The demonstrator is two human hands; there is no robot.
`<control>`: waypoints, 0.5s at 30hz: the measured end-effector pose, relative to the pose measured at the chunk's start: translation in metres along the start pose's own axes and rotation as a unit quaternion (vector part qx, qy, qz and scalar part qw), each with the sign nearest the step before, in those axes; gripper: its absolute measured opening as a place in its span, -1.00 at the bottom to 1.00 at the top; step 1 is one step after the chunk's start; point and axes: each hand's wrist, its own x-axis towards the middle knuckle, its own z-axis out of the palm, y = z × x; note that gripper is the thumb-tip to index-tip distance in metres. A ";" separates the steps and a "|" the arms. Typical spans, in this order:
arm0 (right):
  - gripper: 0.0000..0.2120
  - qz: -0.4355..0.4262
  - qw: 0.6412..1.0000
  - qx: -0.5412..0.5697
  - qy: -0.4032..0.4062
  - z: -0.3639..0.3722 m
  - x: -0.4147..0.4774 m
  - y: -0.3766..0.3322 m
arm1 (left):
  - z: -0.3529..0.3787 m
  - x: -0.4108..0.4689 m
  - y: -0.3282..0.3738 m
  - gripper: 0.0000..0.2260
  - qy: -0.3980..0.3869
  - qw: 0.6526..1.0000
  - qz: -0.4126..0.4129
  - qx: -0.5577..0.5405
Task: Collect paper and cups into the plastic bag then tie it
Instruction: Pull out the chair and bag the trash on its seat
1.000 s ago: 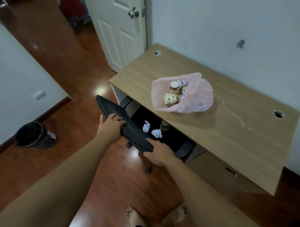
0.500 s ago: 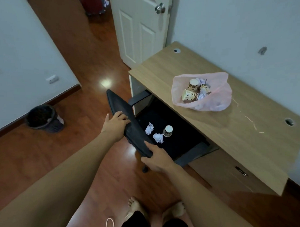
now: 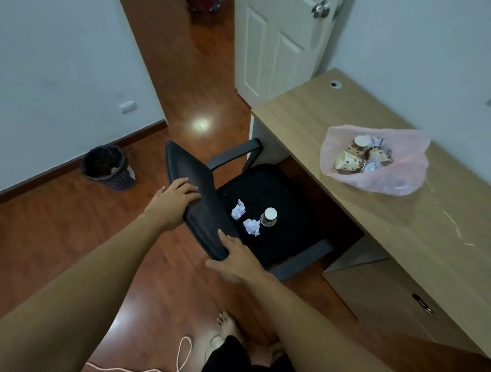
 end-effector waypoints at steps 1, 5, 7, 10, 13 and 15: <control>-0.02 -0.002 1.000 -0.001 -0.004 0.006 0.003 -0.004 | 0.002 -0.004 -0.008 -0.42 -0.001 1.000 -0.001 -0.003; -0.01 -0.005 1.000 0.008 -0.016 0.026 0.011 -0.020 | 0.012 -0.019 -0.037 -0.41 0.006 1.000 -0.010 -0.014; 0.00 -0.006 1.000 0.007 -0.020 0.032 0.014 -0.026 | 0.016 -0.025 -0.048 -0.40 0.009 1.000 -0.014 -0.016; -0.01 -0.015 1.000 0.004 -0.027 0.039 0.018 -0.033 | 0.020 -0.034 -0.059 -0.39 0.012 0.999 -0.023 -0.022; -0.03 -0.022 0.999 0.003 -0.029 0.044 0.020 -0.037 | 0.022 -0.041 -0.063 -0.40 0.016 0.999 -0.032 -0.038; -0.01 -0.029 0.999 -0.002 -0.040 0.044 0.021 -0.037 | 0.022 -0.044 -0.065 -0.39 0.012 0.998 -0.036 -0.042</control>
